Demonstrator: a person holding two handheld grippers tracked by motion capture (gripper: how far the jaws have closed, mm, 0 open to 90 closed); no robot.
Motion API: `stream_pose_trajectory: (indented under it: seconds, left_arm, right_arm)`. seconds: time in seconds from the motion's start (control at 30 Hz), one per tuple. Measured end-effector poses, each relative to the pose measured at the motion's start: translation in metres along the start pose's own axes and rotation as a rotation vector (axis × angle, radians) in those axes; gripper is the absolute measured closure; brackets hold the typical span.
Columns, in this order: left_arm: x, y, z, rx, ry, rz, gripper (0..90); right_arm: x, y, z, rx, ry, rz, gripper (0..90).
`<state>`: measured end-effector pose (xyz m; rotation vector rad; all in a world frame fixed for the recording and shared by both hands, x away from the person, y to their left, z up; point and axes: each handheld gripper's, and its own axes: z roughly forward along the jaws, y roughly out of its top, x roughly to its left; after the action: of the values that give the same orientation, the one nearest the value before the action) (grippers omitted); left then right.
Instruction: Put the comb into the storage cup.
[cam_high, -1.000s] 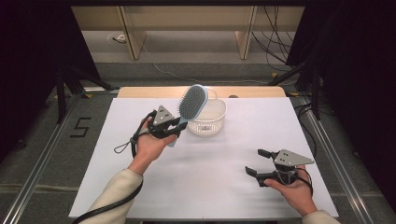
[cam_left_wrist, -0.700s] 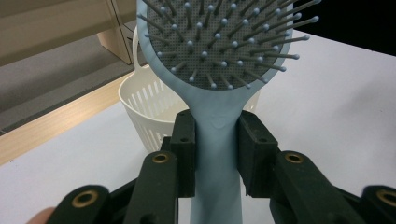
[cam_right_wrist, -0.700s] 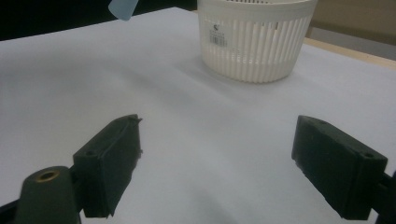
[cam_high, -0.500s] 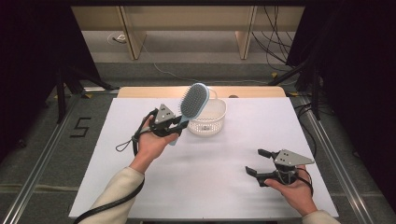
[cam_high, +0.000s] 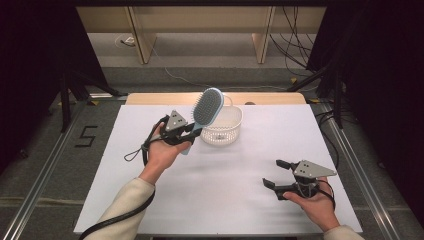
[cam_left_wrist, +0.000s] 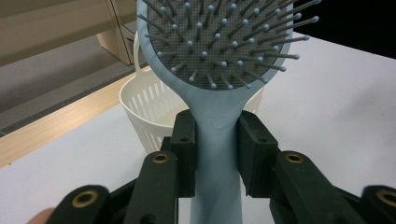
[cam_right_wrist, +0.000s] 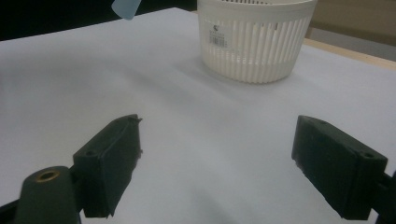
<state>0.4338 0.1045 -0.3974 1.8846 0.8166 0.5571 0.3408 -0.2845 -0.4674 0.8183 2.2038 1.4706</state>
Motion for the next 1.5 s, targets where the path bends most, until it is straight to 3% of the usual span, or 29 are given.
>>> stream_pose_trajectory:
  seconds: [1.5]
  left_arm:
    - [-0.003,0.011,0.010,-0.025,-0.018,-0.006,69.9]
  right_arm:
    - [0.000,0.000,0.000,0.000,0.002,0.004,16.5]
